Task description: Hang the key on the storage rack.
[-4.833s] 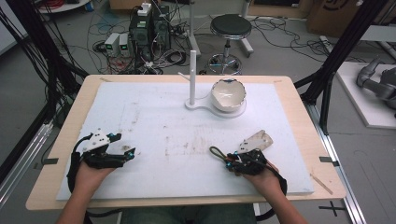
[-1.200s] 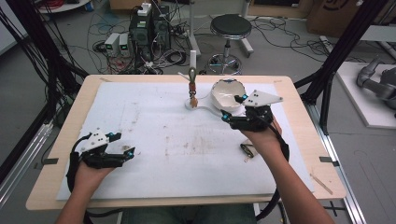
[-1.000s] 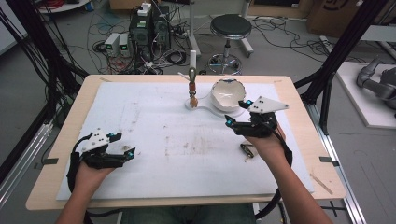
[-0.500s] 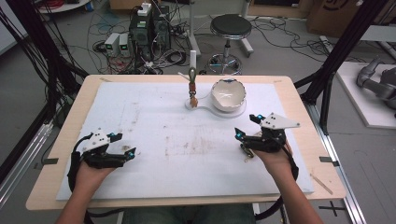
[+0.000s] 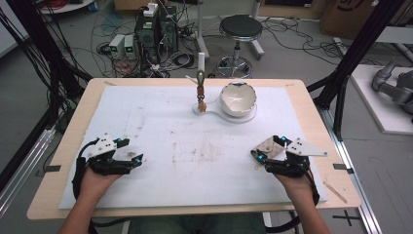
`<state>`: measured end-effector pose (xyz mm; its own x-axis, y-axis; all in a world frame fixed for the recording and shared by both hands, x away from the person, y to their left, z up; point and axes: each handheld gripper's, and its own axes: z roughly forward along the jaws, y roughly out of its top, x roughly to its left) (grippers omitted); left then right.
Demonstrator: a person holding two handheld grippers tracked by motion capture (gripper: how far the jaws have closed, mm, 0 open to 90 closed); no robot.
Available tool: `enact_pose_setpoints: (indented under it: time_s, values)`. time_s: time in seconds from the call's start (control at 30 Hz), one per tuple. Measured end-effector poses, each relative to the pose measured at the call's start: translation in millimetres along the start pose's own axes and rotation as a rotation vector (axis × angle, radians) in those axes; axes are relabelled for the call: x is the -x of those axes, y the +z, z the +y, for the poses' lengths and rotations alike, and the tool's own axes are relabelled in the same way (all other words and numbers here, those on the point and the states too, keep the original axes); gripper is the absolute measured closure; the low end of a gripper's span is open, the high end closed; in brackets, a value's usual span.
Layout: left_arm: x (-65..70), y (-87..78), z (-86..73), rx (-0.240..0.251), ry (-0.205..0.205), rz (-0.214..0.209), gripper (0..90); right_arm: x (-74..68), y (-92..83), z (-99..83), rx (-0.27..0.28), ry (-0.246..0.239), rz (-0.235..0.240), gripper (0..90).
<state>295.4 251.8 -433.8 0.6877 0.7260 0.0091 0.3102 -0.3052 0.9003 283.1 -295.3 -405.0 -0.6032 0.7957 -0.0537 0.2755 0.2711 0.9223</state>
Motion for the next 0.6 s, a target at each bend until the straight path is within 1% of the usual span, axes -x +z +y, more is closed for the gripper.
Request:
enact_pose_setpoints:
  time_s: [0.07, 0.13, 0.17, 0.2, 0.37, 0.43, 0.6]
  values:
    - [-0.9, 0.5, -0.3, -0.002, 0.002, 0.002, 21.0, 0.2, -0.9, -1.3, 0.000, 0.001, -0.002, 20.3]
    - [-0.9, 0.7, -1.0, -0.003, 0.000, 0.000, 20.9, 3.7, -3.9, -3.8, 0.012, 0.002, -0.025, 20.2]
    - [-0.9, 0.7, -1.0, -0.003, 0.000, 0.000, 21.0, 3.7, -3.9, -3.8, 0.012, 0.002, -0.025, 20.2]
    - [-0.7, 0.7, -1.6, -0.002, 0.000, -0.003, 21.0, 6.2, -4.8, -5.1, 0.014, 0.014, -0.037, 20.1]
    - [-1.1, 1.4, -1.9, -0.004, -0.001, -0.003, 20.9, 12.6, -5.8, -8.9, 0.008, 0.023, -0.042, 20.0]
    - [-1.5, 1.3, -1.8, -0.004, -0.001, -0.002, 20.9, 16.2, -7.6, -11.1, 0.010, 0.036, -0.053, 20.0]
    - [-2.7, 1.6, -0.1, 0.006, -0.005, 0.002, 20.9, 16.5, -6.4, -12.2, -0.002, 0.031, -0.048, 20.0]
